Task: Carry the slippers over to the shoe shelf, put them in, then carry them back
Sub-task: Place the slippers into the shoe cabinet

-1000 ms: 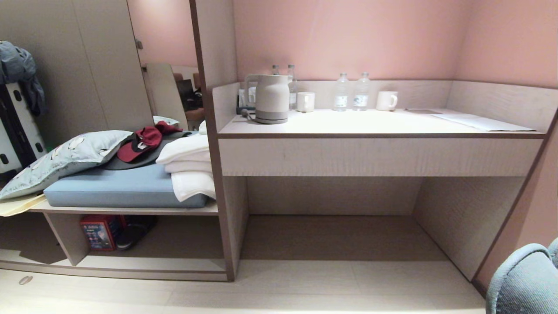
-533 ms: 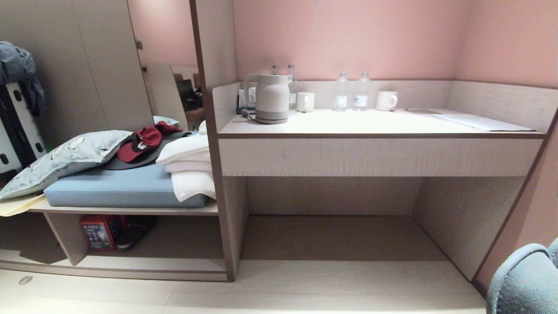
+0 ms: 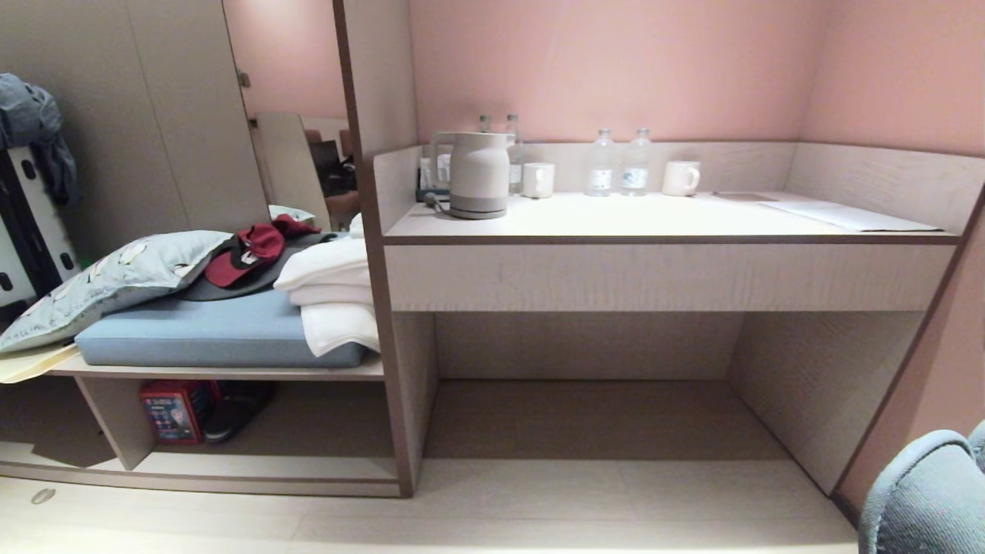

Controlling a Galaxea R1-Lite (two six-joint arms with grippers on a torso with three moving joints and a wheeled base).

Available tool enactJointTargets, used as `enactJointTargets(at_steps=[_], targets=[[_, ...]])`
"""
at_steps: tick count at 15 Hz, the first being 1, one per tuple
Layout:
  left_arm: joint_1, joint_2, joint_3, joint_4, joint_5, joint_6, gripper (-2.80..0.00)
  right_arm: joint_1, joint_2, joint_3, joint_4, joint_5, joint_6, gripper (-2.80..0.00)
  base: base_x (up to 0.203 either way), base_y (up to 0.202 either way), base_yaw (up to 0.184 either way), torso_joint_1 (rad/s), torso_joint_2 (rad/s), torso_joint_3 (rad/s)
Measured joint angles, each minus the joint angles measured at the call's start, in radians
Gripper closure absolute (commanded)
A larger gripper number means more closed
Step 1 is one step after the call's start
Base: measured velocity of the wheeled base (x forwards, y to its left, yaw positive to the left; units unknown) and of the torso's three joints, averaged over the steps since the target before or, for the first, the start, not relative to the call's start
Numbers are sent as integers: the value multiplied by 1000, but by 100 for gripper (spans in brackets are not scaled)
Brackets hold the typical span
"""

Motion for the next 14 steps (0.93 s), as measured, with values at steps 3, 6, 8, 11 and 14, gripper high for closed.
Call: enactJointTargets(at_steps=[3,6,8,11,14], targets=[[0,0,0,0,0,0,0,0,0,0,0,-1,1,0,2,88,-2,2,2,1],[0,0,0,0,0,0,0,-1,0,0,0,0,2,0,0,194,-2,3,4,1],[0,0,0,0,0,0,0,0,0,0,0,0,1,0,0,196,-4,4,2,3],[0,0,0,0,0,0,0,0,0,0,0,0,2,0,0,195,-3,4,3,5],[0,0,0,0,0,0,0,0,0,0,0,0,1,0,0,196,-1,1,3,2]])
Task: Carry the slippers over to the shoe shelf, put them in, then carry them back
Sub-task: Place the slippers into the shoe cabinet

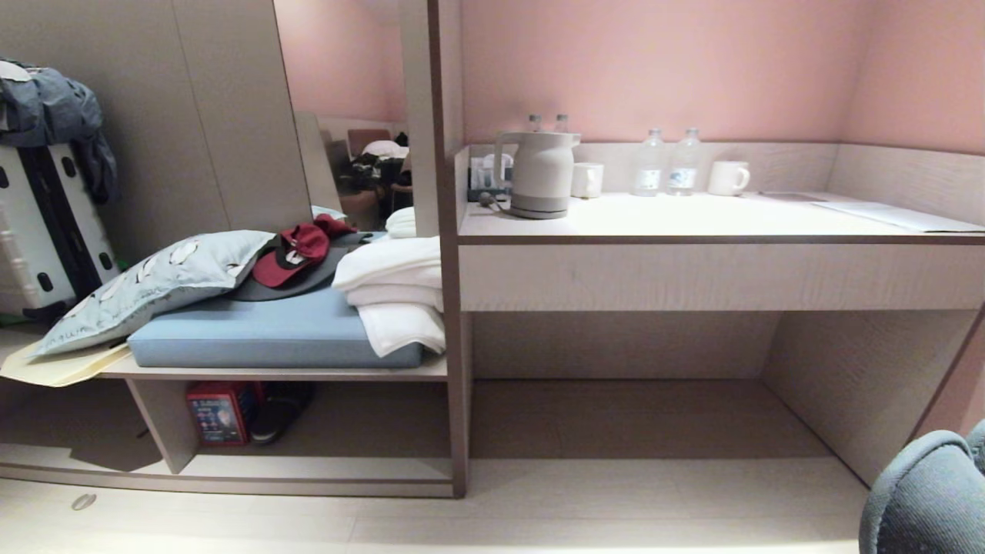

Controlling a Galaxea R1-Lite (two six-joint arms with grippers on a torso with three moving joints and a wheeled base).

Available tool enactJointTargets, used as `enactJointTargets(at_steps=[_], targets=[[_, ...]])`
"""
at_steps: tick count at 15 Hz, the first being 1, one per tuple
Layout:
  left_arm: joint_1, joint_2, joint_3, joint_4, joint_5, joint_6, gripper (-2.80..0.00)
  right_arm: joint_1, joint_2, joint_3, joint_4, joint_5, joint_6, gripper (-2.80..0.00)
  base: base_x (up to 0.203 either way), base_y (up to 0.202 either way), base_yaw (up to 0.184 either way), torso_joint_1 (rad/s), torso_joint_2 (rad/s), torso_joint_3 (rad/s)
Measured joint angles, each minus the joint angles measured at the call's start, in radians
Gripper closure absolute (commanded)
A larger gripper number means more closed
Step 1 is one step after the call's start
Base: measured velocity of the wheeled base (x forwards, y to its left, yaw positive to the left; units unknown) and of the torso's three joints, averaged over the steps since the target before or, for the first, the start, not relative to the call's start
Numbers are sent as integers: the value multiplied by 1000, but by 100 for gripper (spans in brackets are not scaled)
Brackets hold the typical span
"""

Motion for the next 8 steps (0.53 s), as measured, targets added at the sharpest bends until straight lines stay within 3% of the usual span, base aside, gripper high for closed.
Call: enactJointTargets(at_steps=[8], targets=[[0,0,0,0,0,0,0,0,0,0,0,0,0,0,0,195,-1,1,2,5]])
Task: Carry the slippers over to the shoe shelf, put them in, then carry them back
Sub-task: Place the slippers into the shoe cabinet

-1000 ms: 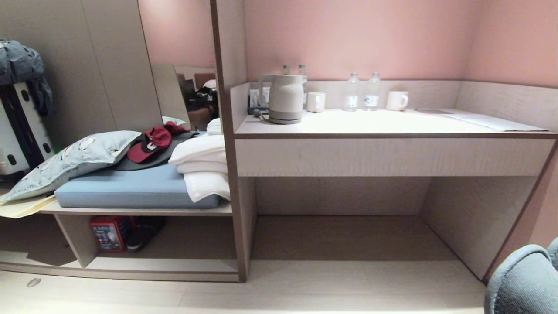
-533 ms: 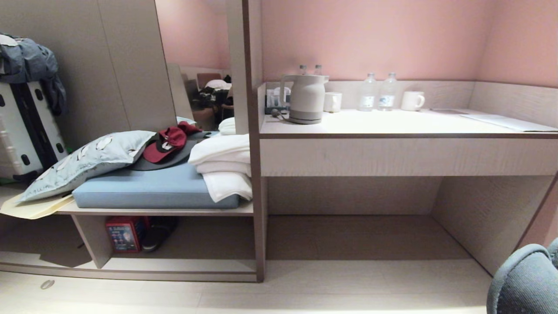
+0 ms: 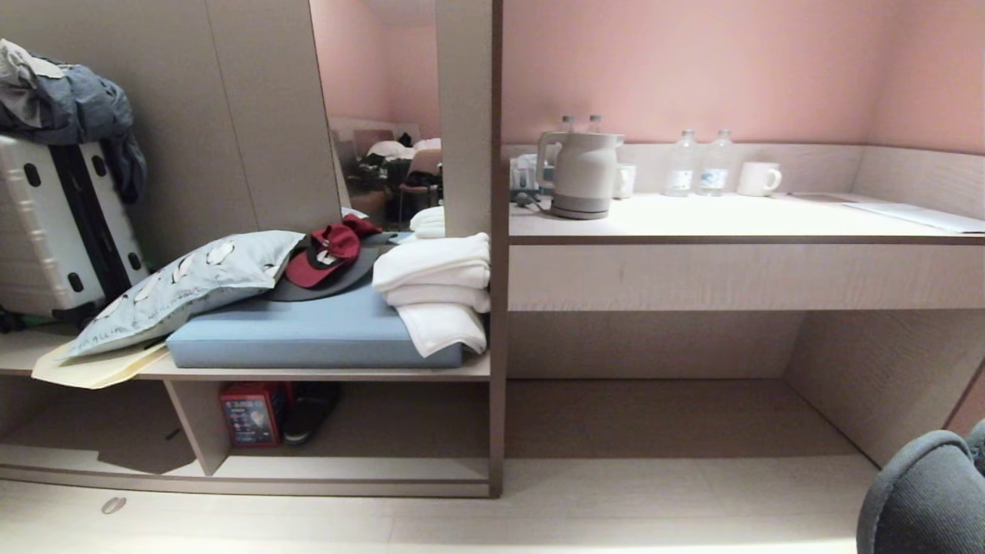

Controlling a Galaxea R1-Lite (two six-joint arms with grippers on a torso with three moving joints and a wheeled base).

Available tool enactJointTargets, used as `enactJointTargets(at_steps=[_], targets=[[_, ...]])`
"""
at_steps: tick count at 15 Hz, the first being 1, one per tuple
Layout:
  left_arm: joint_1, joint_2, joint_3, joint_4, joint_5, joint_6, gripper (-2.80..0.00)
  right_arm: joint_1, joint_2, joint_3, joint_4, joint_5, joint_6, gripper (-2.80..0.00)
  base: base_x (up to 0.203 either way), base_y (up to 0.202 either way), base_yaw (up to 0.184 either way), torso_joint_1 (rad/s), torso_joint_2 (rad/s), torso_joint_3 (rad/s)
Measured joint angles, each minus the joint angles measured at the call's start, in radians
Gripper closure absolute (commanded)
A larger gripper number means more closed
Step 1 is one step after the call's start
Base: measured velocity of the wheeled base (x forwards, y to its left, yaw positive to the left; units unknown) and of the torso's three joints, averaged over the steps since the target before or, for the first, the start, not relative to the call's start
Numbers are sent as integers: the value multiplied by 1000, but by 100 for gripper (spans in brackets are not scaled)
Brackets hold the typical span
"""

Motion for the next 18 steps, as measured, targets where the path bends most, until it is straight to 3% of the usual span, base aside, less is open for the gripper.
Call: enactJointTargets(at_steps=[18], targets=[[0,0,0,0,0,0,0,0,0,0,0,1,0,0,0,195,-3,2,3,2]])
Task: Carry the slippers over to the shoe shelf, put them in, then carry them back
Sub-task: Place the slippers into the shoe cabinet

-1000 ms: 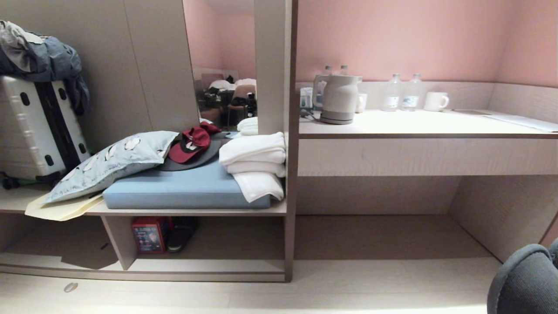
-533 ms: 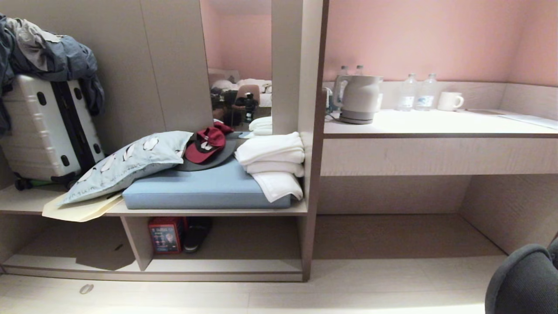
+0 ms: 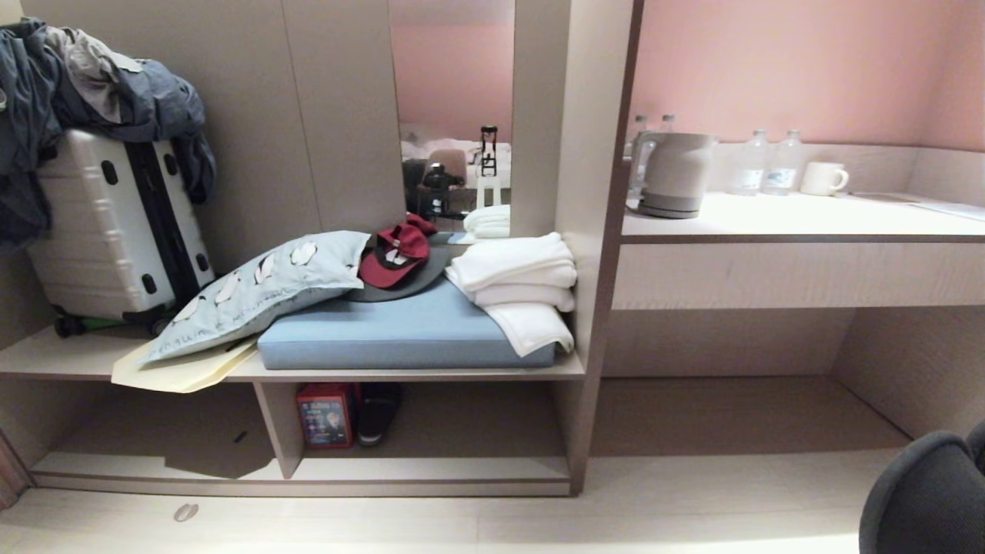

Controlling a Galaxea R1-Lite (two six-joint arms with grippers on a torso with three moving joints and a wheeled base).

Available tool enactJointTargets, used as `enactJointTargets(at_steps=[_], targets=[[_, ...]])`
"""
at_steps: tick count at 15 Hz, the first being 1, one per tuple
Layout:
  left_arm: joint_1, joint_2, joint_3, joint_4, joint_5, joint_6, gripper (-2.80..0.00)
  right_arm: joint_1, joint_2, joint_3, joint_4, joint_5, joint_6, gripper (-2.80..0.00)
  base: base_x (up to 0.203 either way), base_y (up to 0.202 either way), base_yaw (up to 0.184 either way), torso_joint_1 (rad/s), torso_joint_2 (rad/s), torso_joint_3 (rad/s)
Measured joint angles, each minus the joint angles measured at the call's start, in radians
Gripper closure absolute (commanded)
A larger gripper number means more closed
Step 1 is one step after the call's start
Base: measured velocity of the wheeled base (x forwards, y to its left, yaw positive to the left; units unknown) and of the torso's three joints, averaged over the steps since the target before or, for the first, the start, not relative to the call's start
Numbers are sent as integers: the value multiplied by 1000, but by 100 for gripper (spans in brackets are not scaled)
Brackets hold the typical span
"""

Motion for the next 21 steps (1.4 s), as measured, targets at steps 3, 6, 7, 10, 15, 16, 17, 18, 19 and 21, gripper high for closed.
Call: enactJointTargets(at_steps=[3,6,7,10,15,16,17,18,19,21], targets=[[0,0,0,0,0,0,0,0,0,0,0,0,0,0,0,198,0,2,5,3],[0,0,0,0,0,0,0,0,0,0,0,0,0,0,0,194,0,2,2,5],[0,0,0,0,-1,0,0,0,0,0,0,0,0,0,0,195,0,2,2,3],[0,0,0,0,-1,0,0,0,0,0,0,0,0,0,0,194,-1,1,2,-3],[-1,0,0,0,0,0,0,0,0,0,0,0,0,0,0,194,-3,2,2,1],[-1,0,0,0,0,0,0,0,0,0,0,0,0,0,0,195,-1,3,2,3],[0,0,0,0,0,0,0,0,0,0,0,0,1,0,0,194,-3,7,6,2],[0,0,0,0,0,0,0,0,0,0,0,0,0,0,0,199,2,7,6,2],[0,0,0,0,0,0,0,0,0,0,0,0,0,0,0,192,-4,2,-4,3],[0,0,0,0,0,0,0,0,0,0,0,0,0,0,0,198,-2,-4,3,5]])
